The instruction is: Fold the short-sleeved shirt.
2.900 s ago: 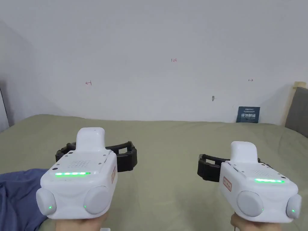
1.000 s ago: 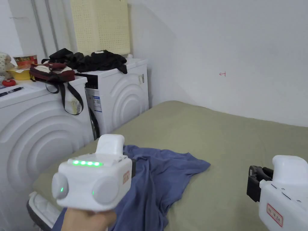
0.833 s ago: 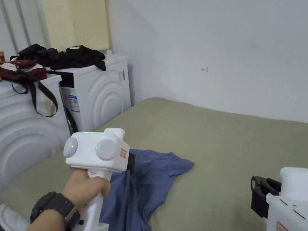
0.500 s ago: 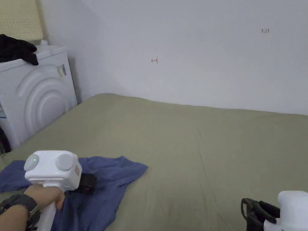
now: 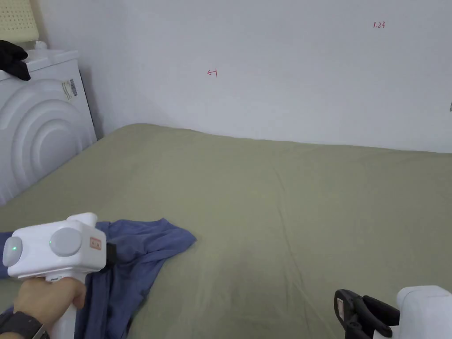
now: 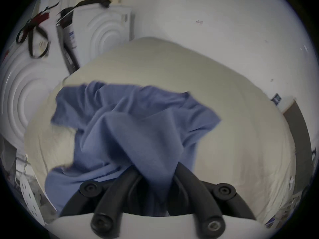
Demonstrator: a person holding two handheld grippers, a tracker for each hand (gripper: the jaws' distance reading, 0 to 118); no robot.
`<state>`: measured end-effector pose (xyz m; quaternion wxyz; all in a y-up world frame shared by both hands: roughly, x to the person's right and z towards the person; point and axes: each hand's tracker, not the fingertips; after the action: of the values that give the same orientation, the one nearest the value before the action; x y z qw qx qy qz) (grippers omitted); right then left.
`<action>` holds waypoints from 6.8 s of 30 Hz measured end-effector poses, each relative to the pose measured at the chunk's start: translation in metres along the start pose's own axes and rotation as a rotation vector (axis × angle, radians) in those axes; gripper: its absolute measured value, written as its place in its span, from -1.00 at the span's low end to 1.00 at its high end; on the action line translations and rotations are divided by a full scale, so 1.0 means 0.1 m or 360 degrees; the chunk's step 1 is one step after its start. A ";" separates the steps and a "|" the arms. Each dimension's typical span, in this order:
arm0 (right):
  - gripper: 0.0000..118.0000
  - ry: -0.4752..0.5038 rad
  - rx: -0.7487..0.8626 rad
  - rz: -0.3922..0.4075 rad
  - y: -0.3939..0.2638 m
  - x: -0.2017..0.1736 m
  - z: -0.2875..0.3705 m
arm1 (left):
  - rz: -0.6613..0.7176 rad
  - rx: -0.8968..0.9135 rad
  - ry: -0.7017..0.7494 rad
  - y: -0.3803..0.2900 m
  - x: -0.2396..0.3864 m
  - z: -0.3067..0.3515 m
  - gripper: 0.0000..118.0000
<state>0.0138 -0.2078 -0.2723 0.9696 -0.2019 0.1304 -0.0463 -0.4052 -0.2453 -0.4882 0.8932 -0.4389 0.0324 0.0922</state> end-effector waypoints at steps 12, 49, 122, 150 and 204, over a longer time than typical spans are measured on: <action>-0.97 -0.0401 0.0178 -0.0069 0.23 0.72 0.77 | -0.0821 0.0211 -0.0657 0.27 3.27 0.49 -0.95; -0.93 -0.0610 0.0105 -0.0201 -0.05 1.18 1.21 | -0.0552 0.0485 -0.0219 -1.39 2.08 1.37 -0.88; -0.92 -0.0719 -0.0462 -0.0622 -0.08 3.50 0.17 | -0.0623 -0.0089 -0.0713 -0.28 3.62 -0.56 -0.86; -0.92 -0.0437 0.0369 -0.0360 2.31 2.96 -0.55 | -0.0495 0.0816 -0.0815 1.51 3.20 1.33 -0.86; -0.97 -0.0537 -0.0284 -0.0085 -0.75 0.68 0.90 | -0.0562 0.0467 -0.0336 -2.58 1.69 1.45 -0.95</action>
<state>0.1003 -0.2522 -0.1783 0.9544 -0.2954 -0.0359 -0.0256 -0.1929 -0.2624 -0.2218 0.9480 -0.2914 -0.1253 -0.0257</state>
